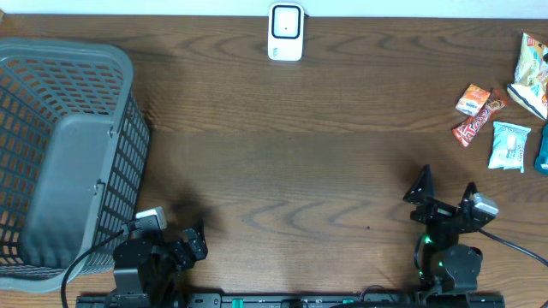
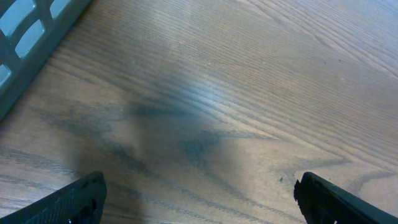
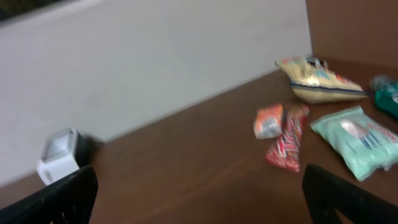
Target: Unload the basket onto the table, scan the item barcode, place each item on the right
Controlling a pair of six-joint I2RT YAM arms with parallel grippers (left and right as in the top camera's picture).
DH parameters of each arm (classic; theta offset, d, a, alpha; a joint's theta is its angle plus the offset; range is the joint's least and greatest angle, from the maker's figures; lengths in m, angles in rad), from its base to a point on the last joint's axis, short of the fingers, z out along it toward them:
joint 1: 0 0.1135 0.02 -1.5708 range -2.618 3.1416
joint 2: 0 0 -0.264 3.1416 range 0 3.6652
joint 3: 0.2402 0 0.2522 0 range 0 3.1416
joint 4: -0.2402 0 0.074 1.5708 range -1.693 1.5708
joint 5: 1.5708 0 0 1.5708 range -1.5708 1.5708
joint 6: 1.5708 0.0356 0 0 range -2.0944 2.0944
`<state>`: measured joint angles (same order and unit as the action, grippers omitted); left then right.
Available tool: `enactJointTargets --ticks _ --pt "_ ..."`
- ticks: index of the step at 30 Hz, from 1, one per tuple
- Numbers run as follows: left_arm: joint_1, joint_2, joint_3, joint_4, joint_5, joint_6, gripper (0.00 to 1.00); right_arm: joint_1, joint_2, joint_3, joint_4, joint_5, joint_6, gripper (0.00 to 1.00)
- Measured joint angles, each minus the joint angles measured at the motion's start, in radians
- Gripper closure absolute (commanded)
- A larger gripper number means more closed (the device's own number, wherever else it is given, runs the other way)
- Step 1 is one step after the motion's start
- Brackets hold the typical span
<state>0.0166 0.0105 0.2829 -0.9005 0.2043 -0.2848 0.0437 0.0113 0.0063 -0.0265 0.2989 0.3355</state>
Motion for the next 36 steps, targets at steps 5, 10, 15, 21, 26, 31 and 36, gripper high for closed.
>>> enactJointTargets --ticks 5,10,15,21,26,31,36 --pt "0.000 0.000 0.000 0.000 0.000 0.000 0.02 0.000 0.000 0.000 -0.015 -0.013 -0.084 0.01" --pt "0.000 0.000 0.000 0.000 0.000 0.000 0.02 -0.010 0.000 0.000 -0.018 -0.033 -0.173 0.01" --pt "0.000 0.000 0.000 0.000 0.000 0.000 0.02 -0.048 0.000 0.000 -0.021 -0.053 -0.212 0.01" --pt "0.000 0.000 0.000 0.000 0.000 0.000 0.02 -0.056 0.000 0.000 -0.022 -0.064 -0.224 0.01" --pt "0.000 0.000 0.000 0.000 0.000 0.000 0.02 -0.056 0.000 0.000 -0.022 -0.068 -0.227 0.01" --pt "0.000 0.000 0.000 0.000 0.000 0.000 0.02 -0.056 0.000 0.000 -0.022 -0.068 -0.231 0.01" --pt "0.000 0.000 0.000 0.000 0.000 0.000 0.02 -0.056 0.000 0.000 -0.021 -0.068 -0.234 0.01"
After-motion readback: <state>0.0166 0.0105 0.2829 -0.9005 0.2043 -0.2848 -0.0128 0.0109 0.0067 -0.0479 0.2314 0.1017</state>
